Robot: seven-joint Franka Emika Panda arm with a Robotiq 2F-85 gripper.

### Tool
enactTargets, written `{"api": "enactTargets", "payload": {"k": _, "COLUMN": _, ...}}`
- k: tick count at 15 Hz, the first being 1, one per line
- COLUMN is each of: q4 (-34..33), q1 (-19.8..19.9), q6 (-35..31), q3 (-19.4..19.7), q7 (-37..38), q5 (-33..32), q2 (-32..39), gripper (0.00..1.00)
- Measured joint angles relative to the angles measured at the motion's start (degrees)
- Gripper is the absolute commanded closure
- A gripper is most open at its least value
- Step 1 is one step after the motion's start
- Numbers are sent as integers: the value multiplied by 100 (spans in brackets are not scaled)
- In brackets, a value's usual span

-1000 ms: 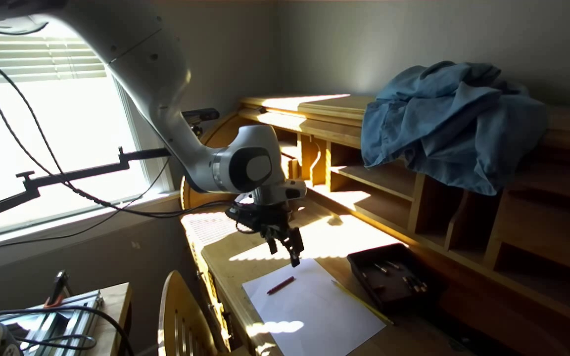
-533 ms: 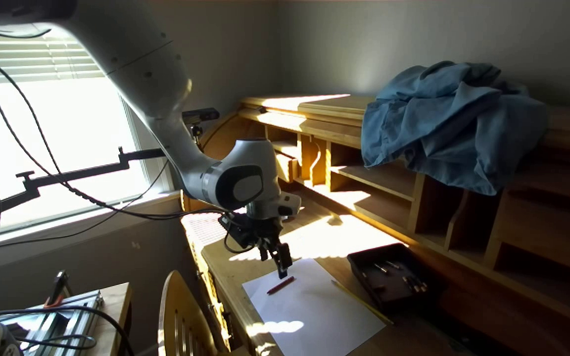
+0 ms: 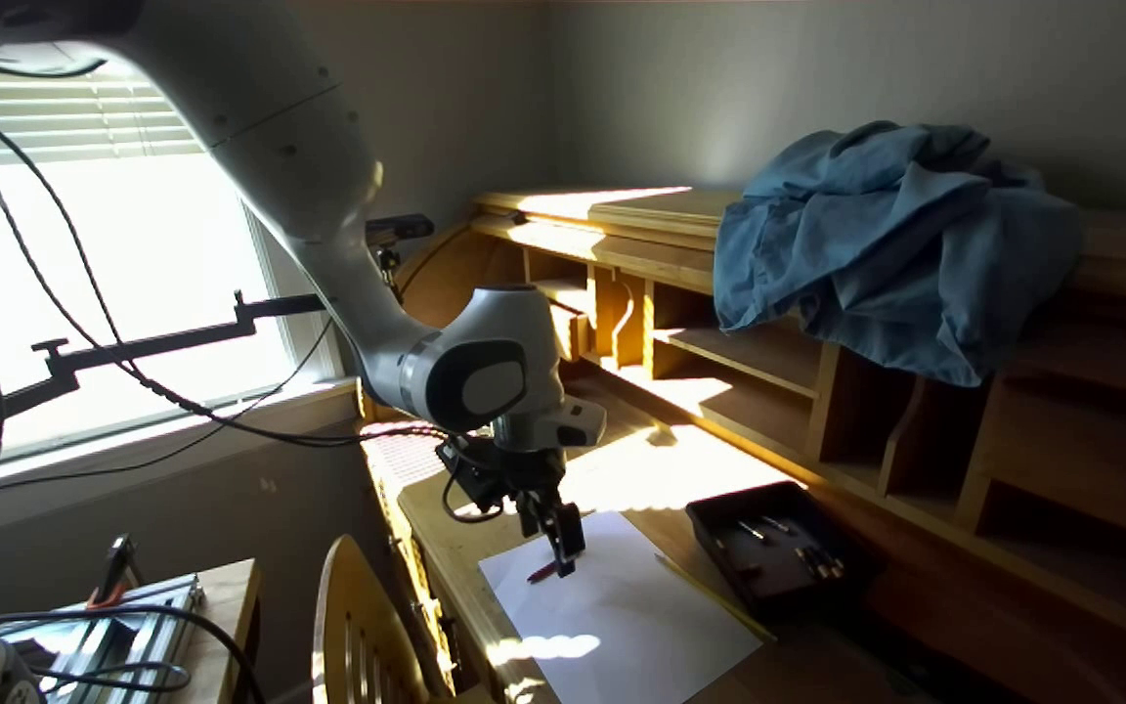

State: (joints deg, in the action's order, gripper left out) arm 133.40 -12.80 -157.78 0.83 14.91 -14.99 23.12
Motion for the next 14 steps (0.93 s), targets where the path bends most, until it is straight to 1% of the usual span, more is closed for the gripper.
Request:
{"api": "enactTargets", "payload": {"k": 3, "q4": -17, "q1": 2, "q6": -114, "q3": 65, "q7": -34, "q5": 0, "q2": 20, "gripper": 0}}
{"api": "enactTargets", "payload": {"k": 8, "q4": -120, "q1": 2, "q6": -265, "q3": 64, "q7": -238, "q5": 3, "q2": 106, "gripper": 0}}
{"api": "enactTargets", "payload": {"k": 14, "q4": -360, "q1": 52, "q6": -266, "q3": -42, "q7": -559, "q5": 29, "q2": 381, "gripper": 0}}
